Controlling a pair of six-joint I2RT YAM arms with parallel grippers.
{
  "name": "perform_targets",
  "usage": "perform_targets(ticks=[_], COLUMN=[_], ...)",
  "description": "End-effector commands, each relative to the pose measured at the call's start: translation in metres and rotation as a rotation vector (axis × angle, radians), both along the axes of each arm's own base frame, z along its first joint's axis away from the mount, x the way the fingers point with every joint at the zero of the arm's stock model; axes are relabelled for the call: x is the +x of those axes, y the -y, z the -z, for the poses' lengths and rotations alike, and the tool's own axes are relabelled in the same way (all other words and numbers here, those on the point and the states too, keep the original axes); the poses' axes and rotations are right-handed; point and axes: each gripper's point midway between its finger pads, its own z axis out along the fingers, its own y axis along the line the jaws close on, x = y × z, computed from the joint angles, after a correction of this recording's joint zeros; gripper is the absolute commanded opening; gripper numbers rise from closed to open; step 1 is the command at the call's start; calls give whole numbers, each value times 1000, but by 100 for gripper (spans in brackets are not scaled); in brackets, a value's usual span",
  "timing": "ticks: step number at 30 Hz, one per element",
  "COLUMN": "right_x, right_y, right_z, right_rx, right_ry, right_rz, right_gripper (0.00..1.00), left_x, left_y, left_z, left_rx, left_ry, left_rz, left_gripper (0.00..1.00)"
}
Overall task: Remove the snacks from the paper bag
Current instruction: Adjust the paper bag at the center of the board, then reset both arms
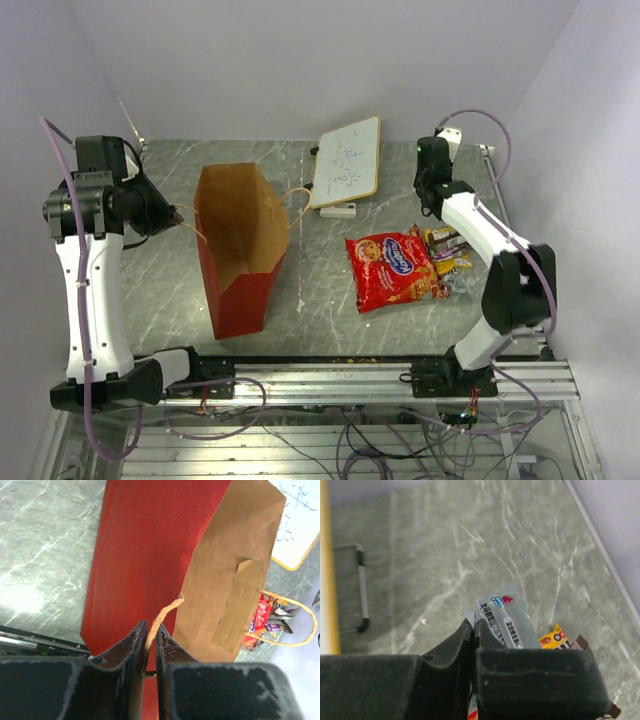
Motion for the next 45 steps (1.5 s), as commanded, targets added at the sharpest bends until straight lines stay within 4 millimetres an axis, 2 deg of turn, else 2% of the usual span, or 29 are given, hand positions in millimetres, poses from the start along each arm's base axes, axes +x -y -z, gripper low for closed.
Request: perform_targets(ticks=[1,3,6,11,14,15,19,23,26,28,31,35,39,41,45], right_x=[13,19,23,18,21,23,24,17,8,2,-5,-15,-42,-60,-104], right_y=[19,21,25,34,31,32,35,38,37,35,29,8,-31,-53,-89], right_z=[45,65,87,121,135,136,147,152,153,151,141,116,74,49,6], right_rx=[92,98,70,31,19,9,-19,-42,-35,-29,-17,8,35,23,59], right_ry=[-101,-144,-190,-266,-274,-274,-298,-329,-347,-357,-365,-385,-402,-393,-400], right_rz=[131,126,143,202,166,169,177,176,165,151,104,-1,-101,-166,-254], right_gripper=[0,0,0,0,0,0,0,1,15,26,47,73,87,99,100], left_x=[-18,-20,-22,-24,-28,-29,-34,-38,-40,-40,-37,-39,-37,-35,-42], left_y=[-17,-19,-25,-33,-37,-36,-33,-29,-30,-29,-19,-1,21,33,59], left_z=[3,3,-5,-24,-34,-37,-52,-60,-63,-63,-65,-77,-90,-99,-106], left_rx=[67,75,102,147,172,172,175,176,193,204,192,165,132,131,151], left_ry=[-6,-3,16,39,44,52,113,142,156,162,174,234,302,341,389], left_rz=[-81,-97,-125,-141,-146,-141,-122,-89,-78,-49,36,138,246,307,438], left_gripper=[23,30,47,63,94,99,100,100,100,99,97,98,98,98,97])
